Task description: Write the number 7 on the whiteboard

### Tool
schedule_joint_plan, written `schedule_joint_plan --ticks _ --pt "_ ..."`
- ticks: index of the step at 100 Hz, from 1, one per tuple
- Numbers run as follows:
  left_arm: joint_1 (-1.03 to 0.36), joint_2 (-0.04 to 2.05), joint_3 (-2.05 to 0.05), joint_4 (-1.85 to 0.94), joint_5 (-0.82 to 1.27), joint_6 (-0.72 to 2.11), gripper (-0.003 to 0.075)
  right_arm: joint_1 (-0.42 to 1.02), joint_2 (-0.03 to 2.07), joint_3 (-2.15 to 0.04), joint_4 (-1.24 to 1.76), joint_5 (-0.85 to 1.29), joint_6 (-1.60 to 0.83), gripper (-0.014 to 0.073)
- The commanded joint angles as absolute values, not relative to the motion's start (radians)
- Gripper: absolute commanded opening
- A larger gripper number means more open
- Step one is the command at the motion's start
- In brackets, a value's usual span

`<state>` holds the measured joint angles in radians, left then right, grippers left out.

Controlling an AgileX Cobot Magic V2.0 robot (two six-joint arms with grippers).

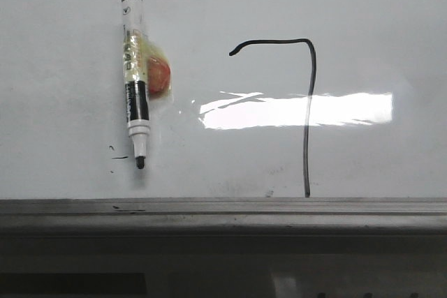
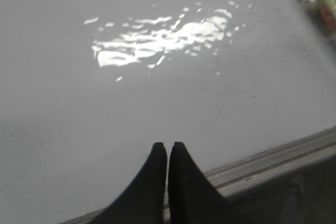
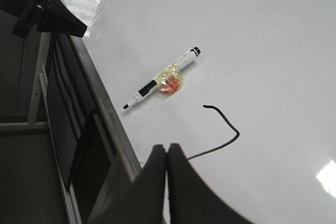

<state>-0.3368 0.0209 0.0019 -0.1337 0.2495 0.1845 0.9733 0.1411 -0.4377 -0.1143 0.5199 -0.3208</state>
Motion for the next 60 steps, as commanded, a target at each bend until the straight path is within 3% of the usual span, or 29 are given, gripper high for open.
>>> schedule_joint_plan --ticks 1,60 --pt "-0.312 -0.010 0.026 -0.091 0.186 0.058 -0.0020 0.968 0.152 -0.461 -0.130 0.445 -0.323 -0.0035" --pt "-0.278 -0.033 0.024 -0.100 0.254 0.019 -0.0020 0.968 0.152 -0.461 -0.130 0.445 -0.323 -0.0035"
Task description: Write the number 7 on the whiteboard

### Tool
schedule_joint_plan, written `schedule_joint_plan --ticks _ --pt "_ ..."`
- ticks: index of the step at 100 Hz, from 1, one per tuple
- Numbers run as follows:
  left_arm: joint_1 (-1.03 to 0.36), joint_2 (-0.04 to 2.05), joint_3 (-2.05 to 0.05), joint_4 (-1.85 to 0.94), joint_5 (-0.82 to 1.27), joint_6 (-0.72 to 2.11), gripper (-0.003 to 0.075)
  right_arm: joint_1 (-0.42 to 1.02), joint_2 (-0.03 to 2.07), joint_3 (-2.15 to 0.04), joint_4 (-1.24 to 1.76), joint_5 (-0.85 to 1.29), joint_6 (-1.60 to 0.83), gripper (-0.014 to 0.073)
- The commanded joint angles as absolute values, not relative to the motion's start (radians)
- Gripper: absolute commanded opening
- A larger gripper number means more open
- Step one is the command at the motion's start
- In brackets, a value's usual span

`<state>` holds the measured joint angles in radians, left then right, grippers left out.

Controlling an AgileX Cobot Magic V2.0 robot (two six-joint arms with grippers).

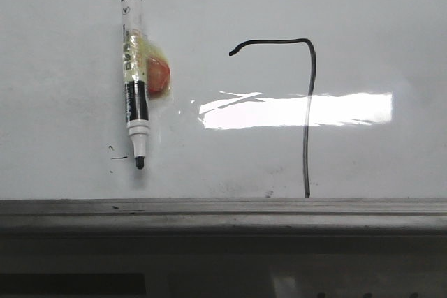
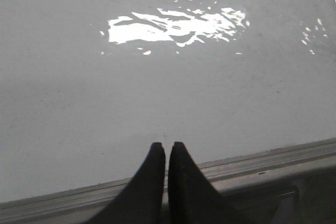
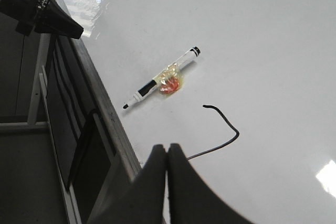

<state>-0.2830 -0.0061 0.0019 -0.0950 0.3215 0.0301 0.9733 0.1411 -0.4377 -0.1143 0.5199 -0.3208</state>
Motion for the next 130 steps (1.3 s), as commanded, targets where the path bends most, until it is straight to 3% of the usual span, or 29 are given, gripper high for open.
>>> schedule_joint_plan --ticks 1,47,59,71,95,110,130 --pt "-0.278 -0.033 0.024 -0.100 0.254 0.019 -0.0020 0.968 0.152 -0.461 -0.130 0.445 -0.323 -0.0035" --pt "-0.278 -0.033 0.024 -0.100 0.254 0.019 -0.0020 0.966 0.152 -0.442 -0.130 0.445 -0.323 -0.0035" --pt "-0.278 -0.033 0.024 -0.100 0.254 0.019 -0.0020 0.903 0.150 -0.400 -0.115 0.445 -0.323 -0.0035" --pt "-0.278 -0.033 0.024 -0.100 0.254 0.019 -0.0020 0.756 0.150 -0.351 -0.109 0.404 -0.323 -0.0035" --pt "-0.278 -0.033 0.024 -0.100 0.254 0.019 -0.0020 0.365 0.110 -0.138 -0.093 0.103 -0.098 -0.0035" --pt "-0.278 -0.033 0.024 -0.100 0.254 0.019 -0.0020 0.146 0.071 0.030 -0.085 -0.084 -0.079 -0.0035" --pt "-0.278 -0.033 0.024 -0.100 0.254 0.019 -0.0020 -0.015 -0.020 0.027 -0.085 0.213 -0.079 -0.0035"
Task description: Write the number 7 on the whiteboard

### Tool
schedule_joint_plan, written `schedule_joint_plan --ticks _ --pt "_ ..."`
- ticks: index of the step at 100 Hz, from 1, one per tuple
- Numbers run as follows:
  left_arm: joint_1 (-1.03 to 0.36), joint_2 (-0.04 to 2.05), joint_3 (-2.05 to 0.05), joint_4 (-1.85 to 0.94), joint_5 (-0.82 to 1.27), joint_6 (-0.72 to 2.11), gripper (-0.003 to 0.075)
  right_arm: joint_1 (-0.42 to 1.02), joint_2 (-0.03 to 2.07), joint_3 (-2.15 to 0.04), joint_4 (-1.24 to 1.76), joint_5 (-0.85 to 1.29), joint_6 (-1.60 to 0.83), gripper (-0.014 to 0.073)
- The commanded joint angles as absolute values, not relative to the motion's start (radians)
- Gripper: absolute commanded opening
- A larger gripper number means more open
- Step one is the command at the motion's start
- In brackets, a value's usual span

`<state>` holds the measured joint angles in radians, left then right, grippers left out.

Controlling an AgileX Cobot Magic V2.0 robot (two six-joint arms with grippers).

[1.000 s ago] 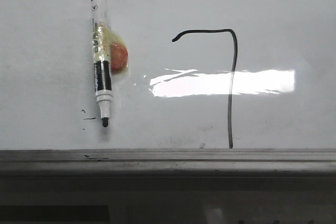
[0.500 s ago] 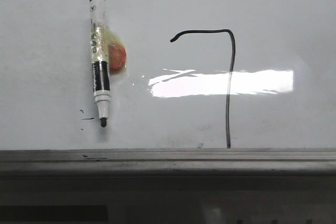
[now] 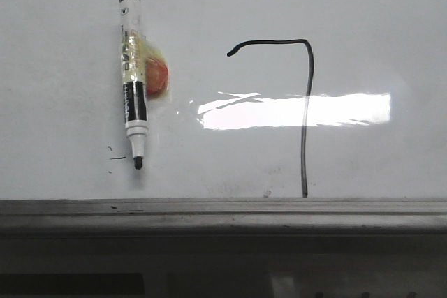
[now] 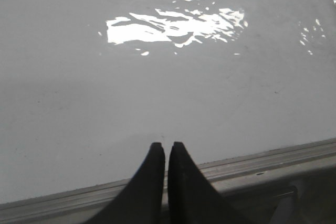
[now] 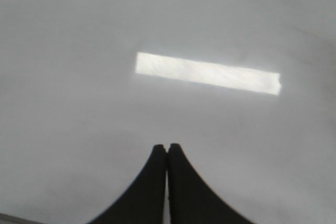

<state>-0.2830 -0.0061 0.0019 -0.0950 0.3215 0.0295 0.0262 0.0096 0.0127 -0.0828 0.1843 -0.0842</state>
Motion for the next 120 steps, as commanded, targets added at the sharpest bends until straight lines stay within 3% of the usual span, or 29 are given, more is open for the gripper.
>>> schedule_joint_plan --ticks 1,8,120 --pt "-0.278 -0.033 0.024 -0.100 0.254 0.019 -0.0020 -0.016 -0.029 0.027 -0.085 0.238 -0.079 -0.0035" --pt "-0.278 -0.033 0.024 -0.100 0.254 0.019 -0.0020 -0.021 -0.024 0.025 -0.085 0.332 -0.079 -0.0035" --pt "-0.278 -0.033 0.024 -0.100 0.270 0.019 -0.0020 -0.021 -0.026 0.025 -0.085 0.314 -0.079 -0.0035"
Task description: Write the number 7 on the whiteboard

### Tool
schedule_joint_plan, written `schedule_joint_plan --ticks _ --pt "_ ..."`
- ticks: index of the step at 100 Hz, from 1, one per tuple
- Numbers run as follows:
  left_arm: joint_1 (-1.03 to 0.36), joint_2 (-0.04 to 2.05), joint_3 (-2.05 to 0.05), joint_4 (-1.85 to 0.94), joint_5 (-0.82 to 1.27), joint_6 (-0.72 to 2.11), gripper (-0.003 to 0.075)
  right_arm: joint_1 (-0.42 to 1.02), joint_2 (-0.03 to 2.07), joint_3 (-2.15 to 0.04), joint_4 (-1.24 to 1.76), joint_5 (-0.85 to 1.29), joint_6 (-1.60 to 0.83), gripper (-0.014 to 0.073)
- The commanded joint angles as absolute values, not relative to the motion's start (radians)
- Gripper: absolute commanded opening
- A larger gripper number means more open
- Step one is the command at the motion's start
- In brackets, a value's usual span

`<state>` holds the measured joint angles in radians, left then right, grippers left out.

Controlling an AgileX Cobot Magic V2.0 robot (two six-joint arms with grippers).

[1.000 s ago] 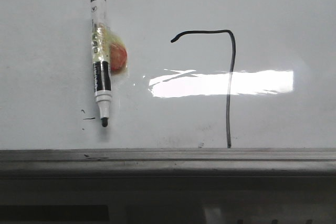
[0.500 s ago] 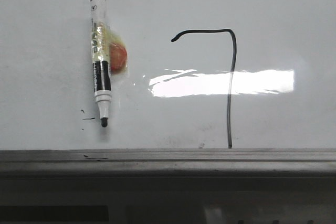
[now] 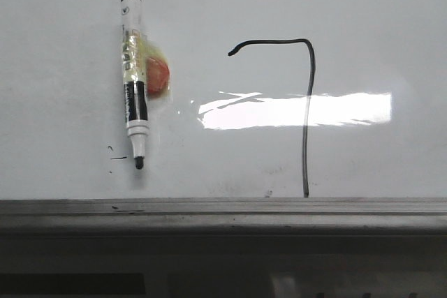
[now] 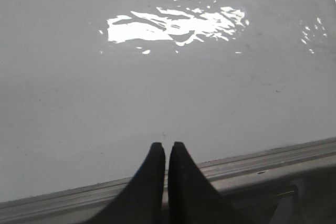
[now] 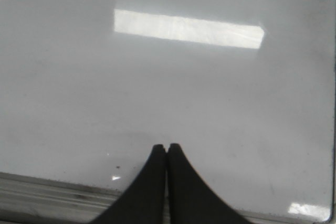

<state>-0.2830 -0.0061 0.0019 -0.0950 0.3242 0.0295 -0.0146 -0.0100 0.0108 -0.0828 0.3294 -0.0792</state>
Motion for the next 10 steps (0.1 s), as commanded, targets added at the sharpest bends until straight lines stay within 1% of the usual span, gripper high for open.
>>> schedule_joint_plan --ticks 1,10 --pt "-0.278 -0.033 0.024 -0.100 0.270 0.019 -0.0020 -0.021 -0.026 0.025 -0.085 0.314 -0.079 -0.0035" --pt "-0.278 -0.033 0.024 -0.100 0.270 0.019 -0.0020 -0.021 -0.026 0.025 -0.085 0.314 -0.079 -0.0035"
